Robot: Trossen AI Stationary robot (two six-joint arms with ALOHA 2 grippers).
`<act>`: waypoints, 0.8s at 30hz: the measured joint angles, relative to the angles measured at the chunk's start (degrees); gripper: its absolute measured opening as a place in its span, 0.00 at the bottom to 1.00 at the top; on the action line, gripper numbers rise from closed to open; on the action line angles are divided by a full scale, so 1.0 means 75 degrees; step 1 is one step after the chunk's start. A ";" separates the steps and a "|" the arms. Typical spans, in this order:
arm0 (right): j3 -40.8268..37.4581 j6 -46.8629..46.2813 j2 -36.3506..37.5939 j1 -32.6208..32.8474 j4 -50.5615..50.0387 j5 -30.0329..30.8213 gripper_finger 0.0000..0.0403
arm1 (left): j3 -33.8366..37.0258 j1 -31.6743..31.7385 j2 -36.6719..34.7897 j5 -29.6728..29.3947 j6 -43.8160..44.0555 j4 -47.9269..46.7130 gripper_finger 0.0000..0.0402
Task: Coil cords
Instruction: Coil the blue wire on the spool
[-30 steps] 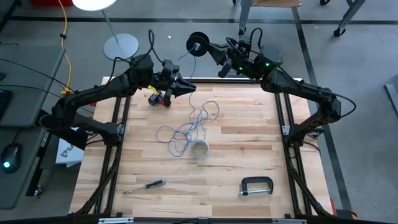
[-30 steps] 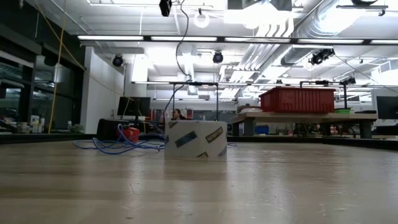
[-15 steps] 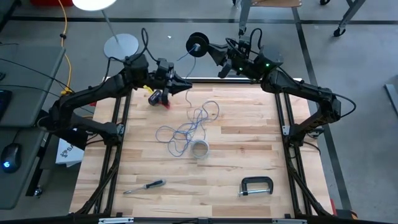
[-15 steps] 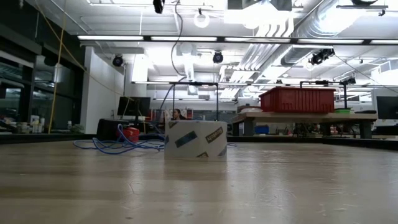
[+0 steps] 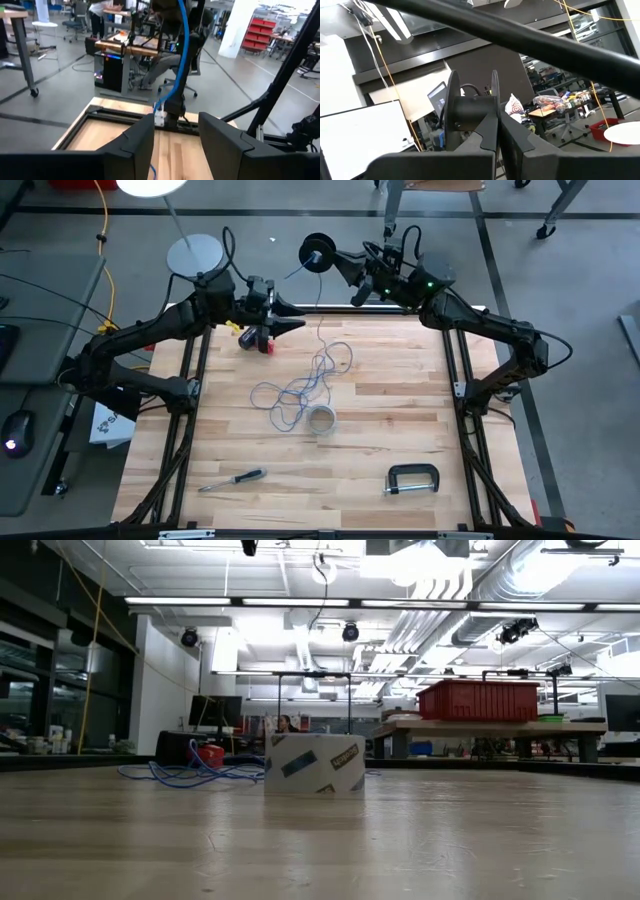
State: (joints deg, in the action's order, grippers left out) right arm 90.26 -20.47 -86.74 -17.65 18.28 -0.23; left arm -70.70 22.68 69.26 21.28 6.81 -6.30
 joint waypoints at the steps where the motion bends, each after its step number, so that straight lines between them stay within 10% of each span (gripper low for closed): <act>1: 0.0000 0.0000 0.0000 0.0000 0.0000 0.0000 0.00 | -0.0001 -0.0009 0.0018 -0.0001 -0.0003 0.0031 0.38; 24: 0.0000 -0.0003 0.0000 0.0000 0.0000 -0.0006 0.00 | 0.0000 -0.0287 0.0480 -0.0680 -0.0737 0.0497 0.38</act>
State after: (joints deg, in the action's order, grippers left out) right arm 90.26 -20.49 -86.74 -17.65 18.28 -0.27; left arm -70.70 20.53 72.86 16.18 1.28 -2.57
